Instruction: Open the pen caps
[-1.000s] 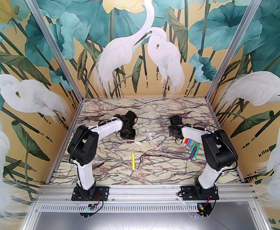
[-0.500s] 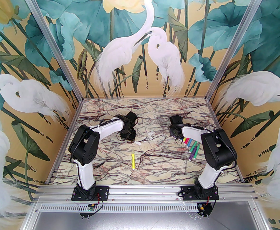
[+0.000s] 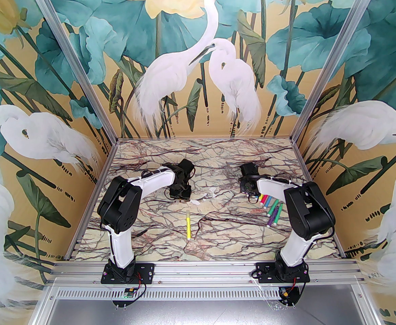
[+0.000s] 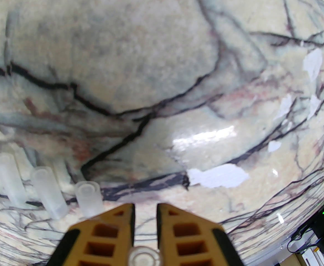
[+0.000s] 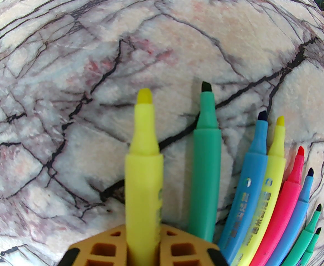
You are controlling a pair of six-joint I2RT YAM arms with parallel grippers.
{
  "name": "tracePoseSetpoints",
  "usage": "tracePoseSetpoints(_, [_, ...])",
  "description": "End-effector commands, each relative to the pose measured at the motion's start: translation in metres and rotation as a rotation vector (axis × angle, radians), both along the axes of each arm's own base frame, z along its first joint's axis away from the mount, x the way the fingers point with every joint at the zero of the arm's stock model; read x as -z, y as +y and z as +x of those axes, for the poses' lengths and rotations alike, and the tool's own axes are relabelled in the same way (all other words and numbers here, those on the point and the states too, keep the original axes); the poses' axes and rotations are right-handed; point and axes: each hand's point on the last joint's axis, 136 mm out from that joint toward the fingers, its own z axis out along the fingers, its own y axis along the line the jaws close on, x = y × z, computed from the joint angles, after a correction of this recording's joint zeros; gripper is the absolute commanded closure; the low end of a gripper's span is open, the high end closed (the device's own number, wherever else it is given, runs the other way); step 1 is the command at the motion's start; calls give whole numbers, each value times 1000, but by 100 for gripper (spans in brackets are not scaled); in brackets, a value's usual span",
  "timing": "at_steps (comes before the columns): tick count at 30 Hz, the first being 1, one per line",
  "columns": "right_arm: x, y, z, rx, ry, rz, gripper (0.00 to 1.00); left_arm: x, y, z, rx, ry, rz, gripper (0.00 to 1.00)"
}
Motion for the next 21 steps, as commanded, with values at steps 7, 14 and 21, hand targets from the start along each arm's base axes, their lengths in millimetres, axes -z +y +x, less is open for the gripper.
tracePoseSetpoints(7, [1,-6,3,4,17,-27,90,16,9,-8,9,23,55,83])
tracePoseSetpoints(14, [0,-6,3,5,15,-26,89,18,11,-9,9,23,63,79])
tracePoseSetpoints(21, [-1,-7,2,5,15,-27,87,20,11,-10,9,26,65,76])
